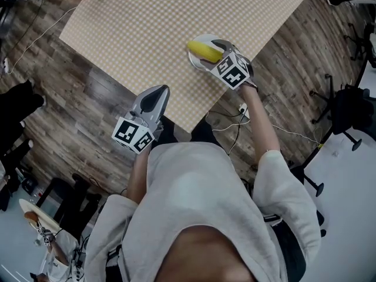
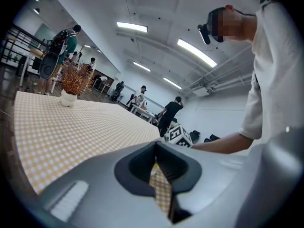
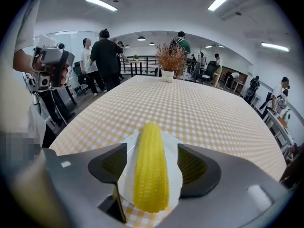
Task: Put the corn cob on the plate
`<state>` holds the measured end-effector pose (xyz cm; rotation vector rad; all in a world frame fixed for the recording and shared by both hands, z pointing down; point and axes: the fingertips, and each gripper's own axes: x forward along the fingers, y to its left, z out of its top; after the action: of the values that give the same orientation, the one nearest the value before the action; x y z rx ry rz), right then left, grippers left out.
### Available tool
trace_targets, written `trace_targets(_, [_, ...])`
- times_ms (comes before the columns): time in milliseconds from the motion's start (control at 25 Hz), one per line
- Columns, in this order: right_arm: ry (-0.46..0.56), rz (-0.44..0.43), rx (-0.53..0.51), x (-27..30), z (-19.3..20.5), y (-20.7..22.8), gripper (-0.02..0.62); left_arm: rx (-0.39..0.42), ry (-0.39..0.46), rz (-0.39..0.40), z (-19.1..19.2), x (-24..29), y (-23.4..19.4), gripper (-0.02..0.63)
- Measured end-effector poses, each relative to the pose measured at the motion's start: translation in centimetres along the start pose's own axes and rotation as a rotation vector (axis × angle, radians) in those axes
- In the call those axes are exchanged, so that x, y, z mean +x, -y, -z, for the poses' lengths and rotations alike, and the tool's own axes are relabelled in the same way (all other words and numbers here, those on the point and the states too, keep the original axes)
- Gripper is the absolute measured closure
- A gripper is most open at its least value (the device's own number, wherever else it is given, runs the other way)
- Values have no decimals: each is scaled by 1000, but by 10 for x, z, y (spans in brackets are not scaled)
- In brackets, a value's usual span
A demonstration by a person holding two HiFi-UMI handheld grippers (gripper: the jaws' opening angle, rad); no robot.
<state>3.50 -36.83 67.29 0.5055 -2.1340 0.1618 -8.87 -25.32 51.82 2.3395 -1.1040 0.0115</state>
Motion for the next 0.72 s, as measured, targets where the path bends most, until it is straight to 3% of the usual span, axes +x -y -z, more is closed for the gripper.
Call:
trace_targets(120, [40, 29, 12, -20, -8, 4, 264, 9, 12, 3, -3, -1, 9, 598])
trace_targets(240, [127, 67, 86, -43, -20, 16, 316, 18, 33, -7, -8, -3, 11, 598])
trace_targets(280, [164, 82, 125, -50, -24, 21, 372, 28, 39, -11, -10, -5, 11, 598])
trace_targets(360, [242, 119, 204, -68, -29, 30, 425, 52, 55, -20, -17, -8, 12, 598])
trace_targets(400, [286, 147, 240, -78, -31, 35, 494, 62, 65, -27, -22, -10, 14, 598])
trace_targets(520, [422, 220, 306, -111, -39, 43, 594, 91, 95, -61, -36, -16, 17, 598])
trace_targets(720, [577, 215, 343, -163, -44, 30, 595, 142, 136, -120, -54, -29, 36, 598])
